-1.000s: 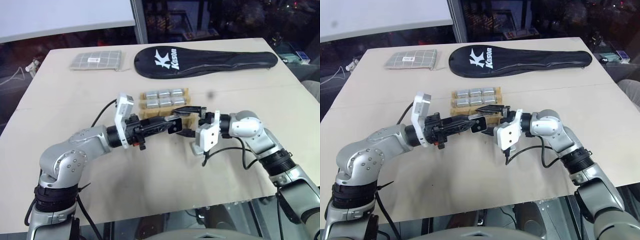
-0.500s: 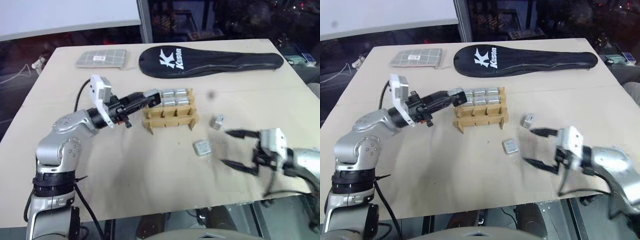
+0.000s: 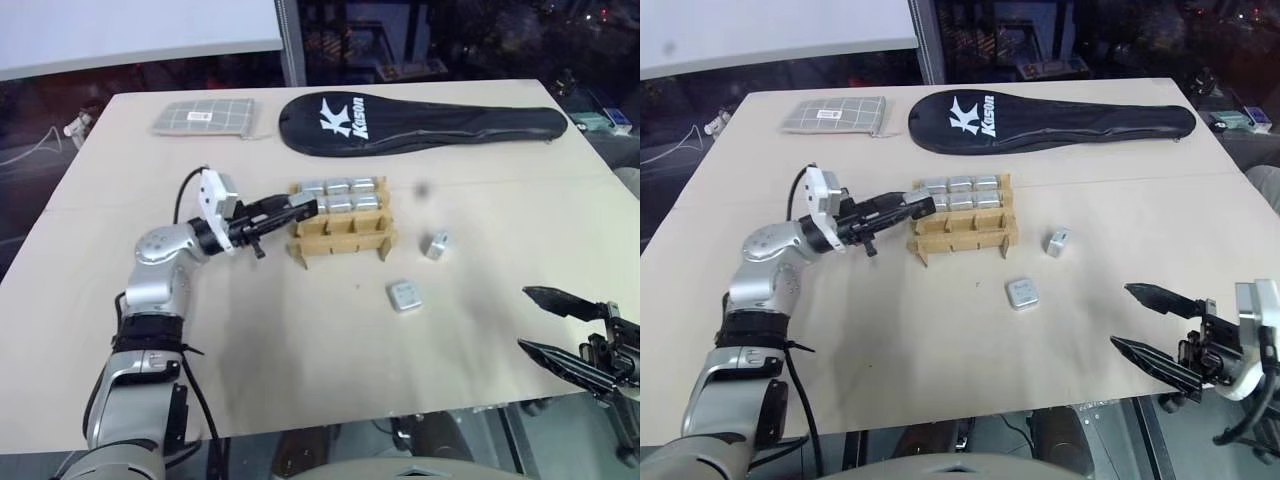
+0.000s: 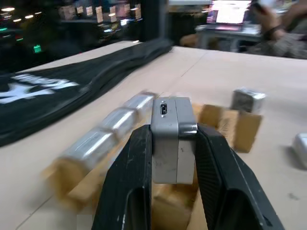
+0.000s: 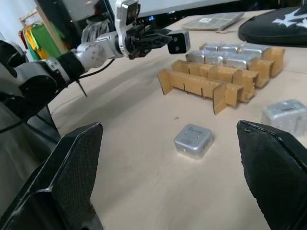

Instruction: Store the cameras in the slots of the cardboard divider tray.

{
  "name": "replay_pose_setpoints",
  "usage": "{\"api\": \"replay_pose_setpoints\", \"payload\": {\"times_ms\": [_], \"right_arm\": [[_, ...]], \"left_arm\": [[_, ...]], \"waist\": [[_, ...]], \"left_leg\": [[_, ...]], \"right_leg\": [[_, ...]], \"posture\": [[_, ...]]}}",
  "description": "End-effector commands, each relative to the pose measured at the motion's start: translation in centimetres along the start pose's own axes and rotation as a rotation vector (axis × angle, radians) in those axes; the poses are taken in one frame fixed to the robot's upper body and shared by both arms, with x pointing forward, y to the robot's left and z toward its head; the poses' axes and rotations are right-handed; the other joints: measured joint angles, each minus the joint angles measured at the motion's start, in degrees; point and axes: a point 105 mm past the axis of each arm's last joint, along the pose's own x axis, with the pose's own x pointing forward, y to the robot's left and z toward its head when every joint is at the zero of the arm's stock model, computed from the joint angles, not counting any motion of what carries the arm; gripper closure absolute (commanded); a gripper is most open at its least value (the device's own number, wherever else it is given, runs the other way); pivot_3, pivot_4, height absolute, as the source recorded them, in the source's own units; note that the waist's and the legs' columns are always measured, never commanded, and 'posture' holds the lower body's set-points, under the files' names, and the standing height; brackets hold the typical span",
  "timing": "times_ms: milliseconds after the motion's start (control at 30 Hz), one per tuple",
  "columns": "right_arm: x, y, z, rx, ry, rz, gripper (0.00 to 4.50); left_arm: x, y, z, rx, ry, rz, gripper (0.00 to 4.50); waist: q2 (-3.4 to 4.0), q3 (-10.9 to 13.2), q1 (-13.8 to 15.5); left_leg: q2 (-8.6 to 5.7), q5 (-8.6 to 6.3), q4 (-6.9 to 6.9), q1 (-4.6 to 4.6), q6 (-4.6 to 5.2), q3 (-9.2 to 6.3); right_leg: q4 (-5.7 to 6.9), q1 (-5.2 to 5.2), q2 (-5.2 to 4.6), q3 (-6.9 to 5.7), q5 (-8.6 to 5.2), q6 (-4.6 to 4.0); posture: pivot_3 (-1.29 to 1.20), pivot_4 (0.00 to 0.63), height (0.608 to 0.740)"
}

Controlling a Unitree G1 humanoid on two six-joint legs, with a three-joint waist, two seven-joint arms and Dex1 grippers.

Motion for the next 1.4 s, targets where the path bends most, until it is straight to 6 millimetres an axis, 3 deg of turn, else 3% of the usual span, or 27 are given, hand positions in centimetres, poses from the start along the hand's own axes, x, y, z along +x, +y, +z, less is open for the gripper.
{"api": "replay_pose_setpoints", "payload": {"times_ms": [33, 367, 733, 1067, 1400], "right_arm": [[-0.2, 0.1, 1.0, -0.048, -0.014, 0.000, 0.08], [-0.1, -0.1, 1.0, -0.056, -0.011, 0.003, 0.08], [-0.1, -0.1, 1.0, -0.063, -0.014, -0.003, 0.08], [-0.1, 0.0, 1.0, -0.064, -0.011, -0.002, 0.08], [0.2, -0.2, 1.0, -0.071, -0.012, 0.009, 0.08]], "left_arm": [[0.6, -0.2, 1.2, 0.062, -0.047, -0.095, 3.79], [1.4, 1.4, 0.5, 0.083, 0.013, -0.155, 3.79], [0.9, 1.4, 0.0, 0.071, 0.043, -0.239, 3.79], [0.0, 2.3, 0.4, 0.092, 0.031, -0.176, 3.79], [0.3, 2.5, -1.4, 0.037, 0.105, -0.141, 3.79]], "waist": [[0.00, 0.00, 0.04], [-0.01, 0.01, 0.06], [-0.02, 0.01, 0.05], [-0.02, 0.01, 0.05], [-0.02, 0.00, 0.05]], "left_leg": [[0.00, 0.00, 0.00, 0.02, 0.00, -0.01], [-0.04, 0.00, 0.01, -0.02, 0.01, -0.06], [-0.04, 0.00, 0.01, -0.02, 0.01, -0.09], [-0.03, -0.01, 0.04, -0.02, 0.01, -0.11], [-0.04, 0.00, 0.08, -0.01, 0.01, -0.11]], "right_leg": [[0.02, 0.00, 0.01, -0.01, 0.00, 0.00], [0.03, 0.00, 0.03, -0.03, 0.00, 0.01], [0.04, 0.00, 0.04, -0.06, 0.01, 0.01], [0.09, 0.00, 0.03, -0.07, 0.01, 0.02], [0.13, 0.00, 0.04, -0.08, 0.01, 0.01]], "posture": [[0.00, 0.150, 0.740], [0.00, 0.150, 0.740], [0.00, 0.150, 0.740], [0.00, 0.150, 0.740], [0.00, 0.150, 0.740]]}}
